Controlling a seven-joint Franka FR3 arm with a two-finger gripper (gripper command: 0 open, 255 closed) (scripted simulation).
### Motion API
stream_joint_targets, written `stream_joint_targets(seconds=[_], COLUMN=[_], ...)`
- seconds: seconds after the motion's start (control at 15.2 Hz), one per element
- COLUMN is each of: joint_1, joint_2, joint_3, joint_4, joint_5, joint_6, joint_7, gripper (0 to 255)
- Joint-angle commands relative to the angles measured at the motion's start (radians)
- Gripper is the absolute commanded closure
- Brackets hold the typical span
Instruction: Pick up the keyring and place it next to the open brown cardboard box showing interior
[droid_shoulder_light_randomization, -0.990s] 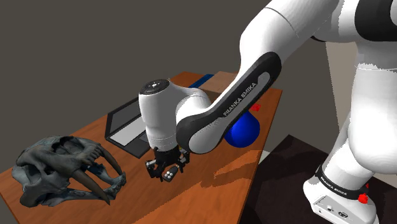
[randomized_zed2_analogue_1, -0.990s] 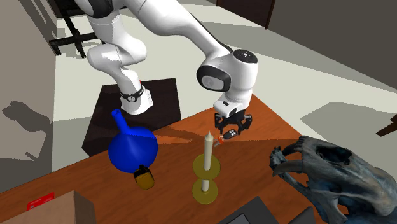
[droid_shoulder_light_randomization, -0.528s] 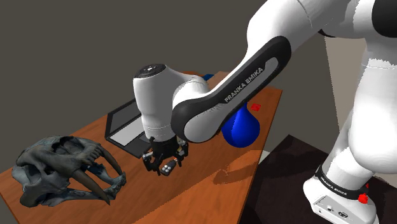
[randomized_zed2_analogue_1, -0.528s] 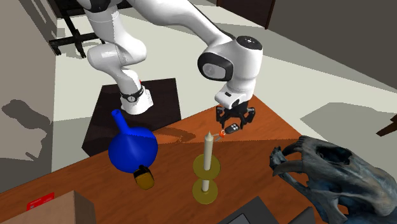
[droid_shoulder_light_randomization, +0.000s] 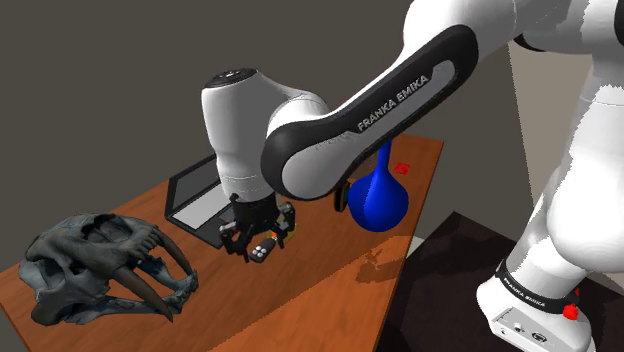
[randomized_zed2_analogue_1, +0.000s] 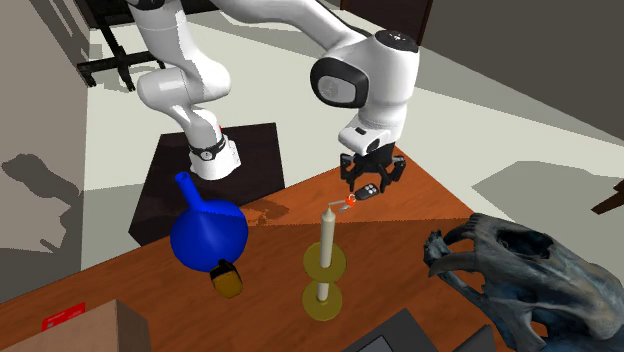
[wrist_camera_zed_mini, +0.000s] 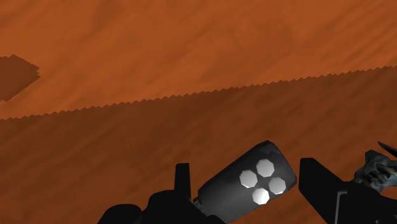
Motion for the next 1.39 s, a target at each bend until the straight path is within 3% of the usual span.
stream_joint_targets(seconds=[0.0,0.46,0.92,1.32], joint_1=[-0.003,-0.01,-0.116,-0.174], joint_2=[-0.014,-0.051,-0.237,-0.349], joint_3=[0.004,0.01,-0.058,-0.15], joint_4=[0.014,0.06,-0.126,-0.238], joint_5=[0.012,0.044,0.177,0.241], joint_6=[-0.025,-0.099,-0.055,-0.042], joint_7=[-0.008,-0.03,-0.261,-0.449], gripper=[255,255,255,255])
